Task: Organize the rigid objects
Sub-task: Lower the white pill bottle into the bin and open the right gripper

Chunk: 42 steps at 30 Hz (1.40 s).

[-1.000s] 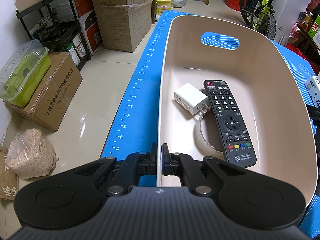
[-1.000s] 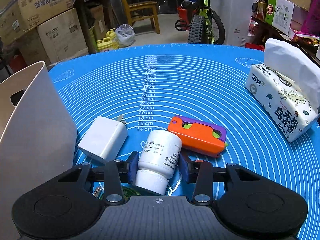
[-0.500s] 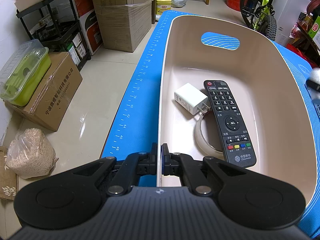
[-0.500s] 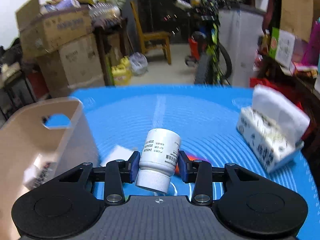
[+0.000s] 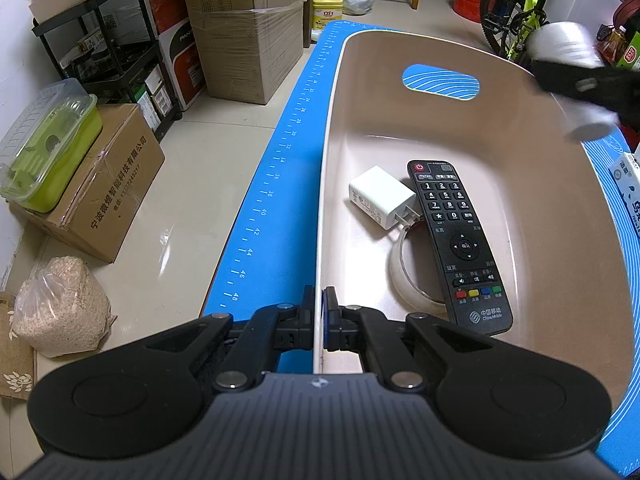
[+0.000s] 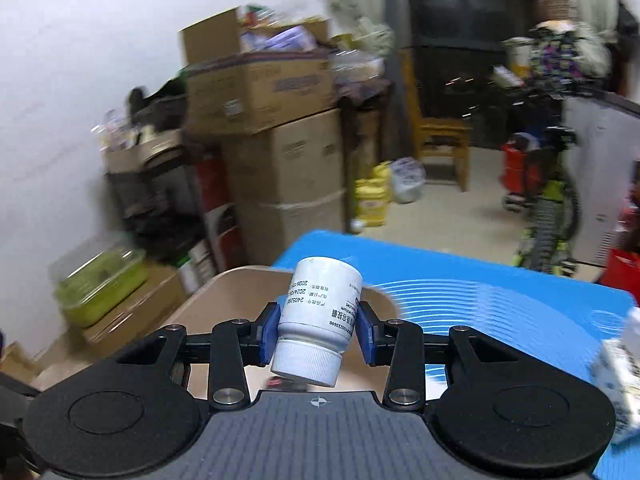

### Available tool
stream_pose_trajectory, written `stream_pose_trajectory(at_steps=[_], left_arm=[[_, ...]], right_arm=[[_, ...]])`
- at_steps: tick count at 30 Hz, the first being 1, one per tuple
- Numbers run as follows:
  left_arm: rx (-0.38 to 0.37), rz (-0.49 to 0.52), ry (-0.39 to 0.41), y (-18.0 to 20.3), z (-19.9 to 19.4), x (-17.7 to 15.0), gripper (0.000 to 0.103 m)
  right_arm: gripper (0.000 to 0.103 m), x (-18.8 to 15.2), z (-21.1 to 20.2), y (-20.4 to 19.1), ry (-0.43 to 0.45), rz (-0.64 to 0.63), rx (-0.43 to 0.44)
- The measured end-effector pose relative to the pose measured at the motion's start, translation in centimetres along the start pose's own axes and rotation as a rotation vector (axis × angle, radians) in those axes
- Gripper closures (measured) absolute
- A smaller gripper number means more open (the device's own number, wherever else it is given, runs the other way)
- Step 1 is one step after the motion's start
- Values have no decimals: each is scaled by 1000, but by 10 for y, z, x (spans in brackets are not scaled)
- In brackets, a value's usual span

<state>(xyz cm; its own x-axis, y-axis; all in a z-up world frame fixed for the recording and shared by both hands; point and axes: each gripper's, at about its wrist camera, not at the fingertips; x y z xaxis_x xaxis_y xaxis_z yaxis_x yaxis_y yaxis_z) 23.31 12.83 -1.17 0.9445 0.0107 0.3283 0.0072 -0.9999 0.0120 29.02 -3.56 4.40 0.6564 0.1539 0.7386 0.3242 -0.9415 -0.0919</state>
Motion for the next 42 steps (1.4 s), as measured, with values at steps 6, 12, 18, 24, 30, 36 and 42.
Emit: stream_pose_trajectory(at_steps=[6,12,18,24,30,36,42], left_arm=[[-7,-1,-1,-2,-1,-1,99],[-9,2,-4,-1,0,-2,99],[-8,2,-6,0,0,-1,99],[-7,1,-8,0,1,-1,99],[-9,2,-10,0,1,-1,99],[-8,3,-11,-1,1,-1,99],[-9,2,-11,0,1,-1,99]], right_arm=[[57,-4,41,-43,-180,-101,51],[57,-12,69,-54,-296,-109,70],[57,-20,90,-63,-375,-136,67],[57,-26,111,-74,-469,-181,50],[57,-25,117,-74,-496,-164,45],[56,-22,117,-74,-498,-162,39],[54,-24,114,-69,-491,-158,46]])
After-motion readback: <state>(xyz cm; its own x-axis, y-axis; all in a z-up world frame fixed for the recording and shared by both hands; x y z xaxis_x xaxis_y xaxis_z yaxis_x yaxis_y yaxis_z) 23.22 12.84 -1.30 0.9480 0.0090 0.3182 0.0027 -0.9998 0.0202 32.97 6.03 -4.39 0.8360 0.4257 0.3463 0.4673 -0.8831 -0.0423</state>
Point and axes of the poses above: each gripper's, at about its wrist camera, not at the fingertips, and z roughly the way its jaws point, y to its right, x to its top, and after that the axes turned 9 degrees about -y, right-handed
